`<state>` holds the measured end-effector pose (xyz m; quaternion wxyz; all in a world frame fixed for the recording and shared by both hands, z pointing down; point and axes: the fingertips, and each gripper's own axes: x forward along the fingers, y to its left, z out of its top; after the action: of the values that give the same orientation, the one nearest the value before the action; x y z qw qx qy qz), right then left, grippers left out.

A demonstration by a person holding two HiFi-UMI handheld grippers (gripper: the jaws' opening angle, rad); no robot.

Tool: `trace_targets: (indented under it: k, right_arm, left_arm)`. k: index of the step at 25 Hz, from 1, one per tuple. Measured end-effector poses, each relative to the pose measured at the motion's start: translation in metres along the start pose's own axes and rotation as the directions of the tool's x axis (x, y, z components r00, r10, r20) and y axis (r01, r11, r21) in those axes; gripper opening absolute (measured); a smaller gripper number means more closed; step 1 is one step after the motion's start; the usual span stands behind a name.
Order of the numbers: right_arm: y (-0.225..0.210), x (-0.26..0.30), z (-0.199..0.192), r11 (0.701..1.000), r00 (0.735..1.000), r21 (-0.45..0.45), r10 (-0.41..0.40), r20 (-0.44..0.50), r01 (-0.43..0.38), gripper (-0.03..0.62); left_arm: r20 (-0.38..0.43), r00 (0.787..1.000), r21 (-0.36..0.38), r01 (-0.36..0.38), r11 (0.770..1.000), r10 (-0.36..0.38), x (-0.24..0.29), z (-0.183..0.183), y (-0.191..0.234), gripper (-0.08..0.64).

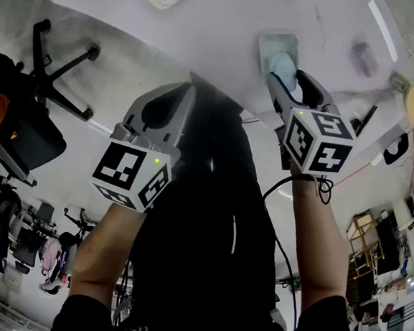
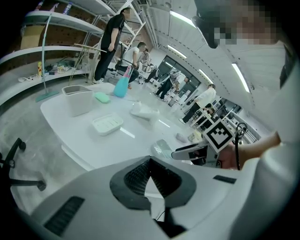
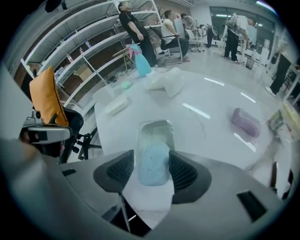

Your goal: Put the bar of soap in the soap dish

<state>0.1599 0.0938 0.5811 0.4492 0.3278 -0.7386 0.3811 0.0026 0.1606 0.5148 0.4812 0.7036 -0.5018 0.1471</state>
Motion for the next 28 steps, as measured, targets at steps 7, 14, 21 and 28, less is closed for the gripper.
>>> trace_targets:
  k: [7,14,21,28]
  right_arm:
    - [0.002,-0.006,-0.024,1.000,0.999,-0.003,0.025,-0.027,-0.025,0.028]
    - [-0.005,0.017,-0.022,0.999,1.000,0.034,0.024,-0.019,-0.024,0.018]
    - [0.013,-0.027,0.007,0.996,0.985,0.003,0.085,0.147,-0.087,0.015]
    - [0.045,-0.117,0.033,0.976,0.916,-0.115,0.214,0.338,-0.185,0.015]
  left_arm:
    - [0.008,1.000,0.024,0.018,1.000,-0.018,0.002,0.009,-0.013,0.011]
    - [-0.004,1.000,0.030,0.027,0.999,-0.027,0.001,-0.003,-0.015,0.011]
    - [0.040,0.998,0.048,0.052,0.997,-0.054,-0.017,-0.001,-0.042,0.011]
    - [0.132,0.983,0.099,0.113,0.989,-0.126,-0.061,0.043,-0.091,0.009]
